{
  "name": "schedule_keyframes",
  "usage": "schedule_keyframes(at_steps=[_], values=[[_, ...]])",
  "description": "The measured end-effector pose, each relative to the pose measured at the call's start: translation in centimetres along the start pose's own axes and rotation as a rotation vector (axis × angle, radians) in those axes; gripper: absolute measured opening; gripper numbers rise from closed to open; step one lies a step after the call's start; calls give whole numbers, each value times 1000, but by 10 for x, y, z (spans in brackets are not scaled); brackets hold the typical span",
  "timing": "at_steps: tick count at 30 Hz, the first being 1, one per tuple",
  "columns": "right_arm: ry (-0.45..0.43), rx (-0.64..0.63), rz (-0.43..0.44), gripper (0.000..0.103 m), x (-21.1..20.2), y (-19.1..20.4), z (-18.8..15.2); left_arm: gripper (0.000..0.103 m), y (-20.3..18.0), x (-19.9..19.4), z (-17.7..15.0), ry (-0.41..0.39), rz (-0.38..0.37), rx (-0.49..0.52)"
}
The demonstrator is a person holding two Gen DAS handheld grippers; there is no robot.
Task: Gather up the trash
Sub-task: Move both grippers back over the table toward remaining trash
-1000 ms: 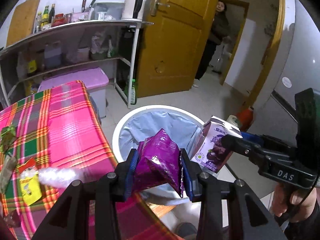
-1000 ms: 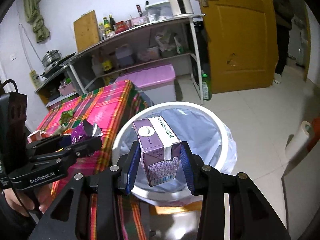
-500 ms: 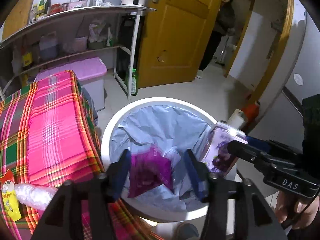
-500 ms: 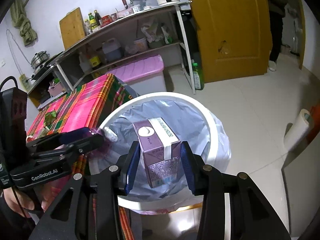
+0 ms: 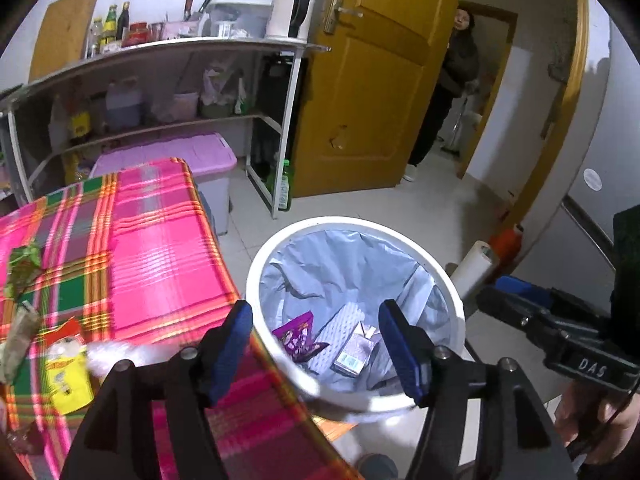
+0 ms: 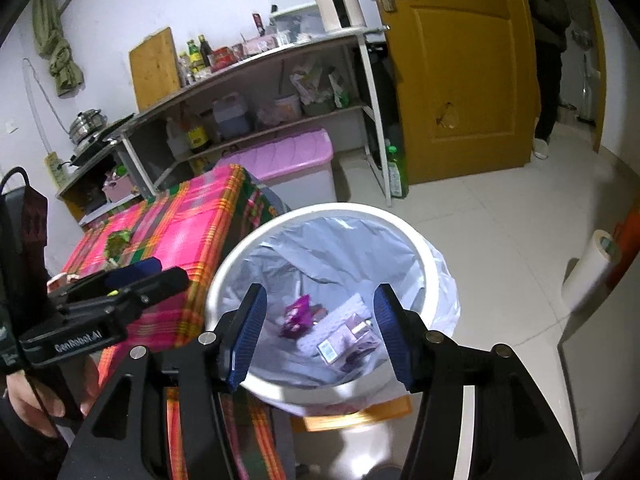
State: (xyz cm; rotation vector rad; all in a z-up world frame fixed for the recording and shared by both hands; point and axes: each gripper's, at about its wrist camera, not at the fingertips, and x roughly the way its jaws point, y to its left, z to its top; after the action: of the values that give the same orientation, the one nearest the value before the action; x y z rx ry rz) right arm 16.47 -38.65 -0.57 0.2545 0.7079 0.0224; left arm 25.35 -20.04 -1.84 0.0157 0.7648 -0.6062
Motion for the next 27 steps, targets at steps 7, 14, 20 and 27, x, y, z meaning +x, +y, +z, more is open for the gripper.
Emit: schedule_keyframes(at_steps=[7, 14, 20, 27], values=[[-30, -35, 49, 57, -33, 36, -9, 65, -2, -46, -20, -33, 29, 29], [-43, -92, 84, 57, -55, 75, -25, 65, 13, -92, -48, -67, 78, 9], [-28, -138, 105, 57, -60, 106, -40, 65, 33, -127, -73, -85, 134, -31], [31, -185, 184, 57, -50, 140, -61, 65, 54, -157, -105, -84, 194, -82]])
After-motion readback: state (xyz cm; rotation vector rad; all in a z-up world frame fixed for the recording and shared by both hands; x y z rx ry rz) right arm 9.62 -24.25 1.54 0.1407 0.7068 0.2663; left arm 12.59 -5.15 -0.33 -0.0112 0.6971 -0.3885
